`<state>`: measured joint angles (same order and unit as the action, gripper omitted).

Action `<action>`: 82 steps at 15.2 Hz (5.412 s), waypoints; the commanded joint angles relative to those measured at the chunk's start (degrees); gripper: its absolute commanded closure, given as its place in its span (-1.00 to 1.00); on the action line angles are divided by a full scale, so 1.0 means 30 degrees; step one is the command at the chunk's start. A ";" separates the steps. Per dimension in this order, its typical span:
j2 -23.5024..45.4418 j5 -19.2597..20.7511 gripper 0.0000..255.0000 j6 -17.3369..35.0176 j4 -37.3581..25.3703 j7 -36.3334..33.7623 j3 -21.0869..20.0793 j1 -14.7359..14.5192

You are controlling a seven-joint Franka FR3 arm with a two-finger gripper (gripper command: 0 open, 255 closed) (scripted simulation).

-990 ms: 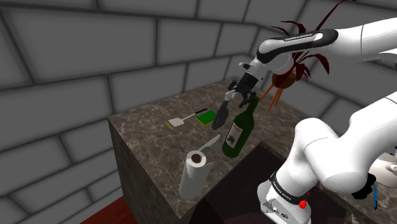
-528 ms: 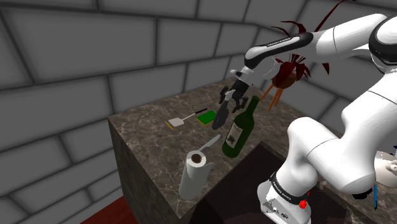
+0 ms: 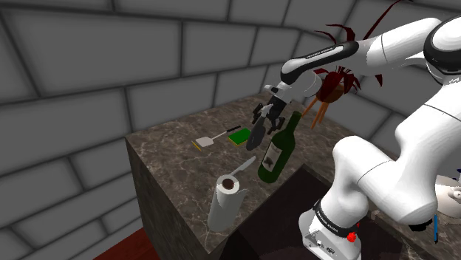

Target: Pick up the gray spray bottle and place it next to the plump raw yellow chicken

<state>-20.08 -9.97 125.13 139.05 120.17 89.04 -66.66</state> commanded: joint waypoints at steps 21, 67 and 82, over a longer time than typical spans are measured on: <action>-0.0737 0.0621 1.00 -0.2064 -0.0696 -0.1366 -0.4353 0.3993; -0.3406 0.1332 1.00 -1.2428 -0.9238 -0.7041 -1.1096 0.7195; -0.7002 0.3925 1.00 -1.6509 -0.9643 -0.5932 -1.1745 1.0479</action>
<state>-40.41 1.05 77.04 110.80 101.65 53.47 -35.87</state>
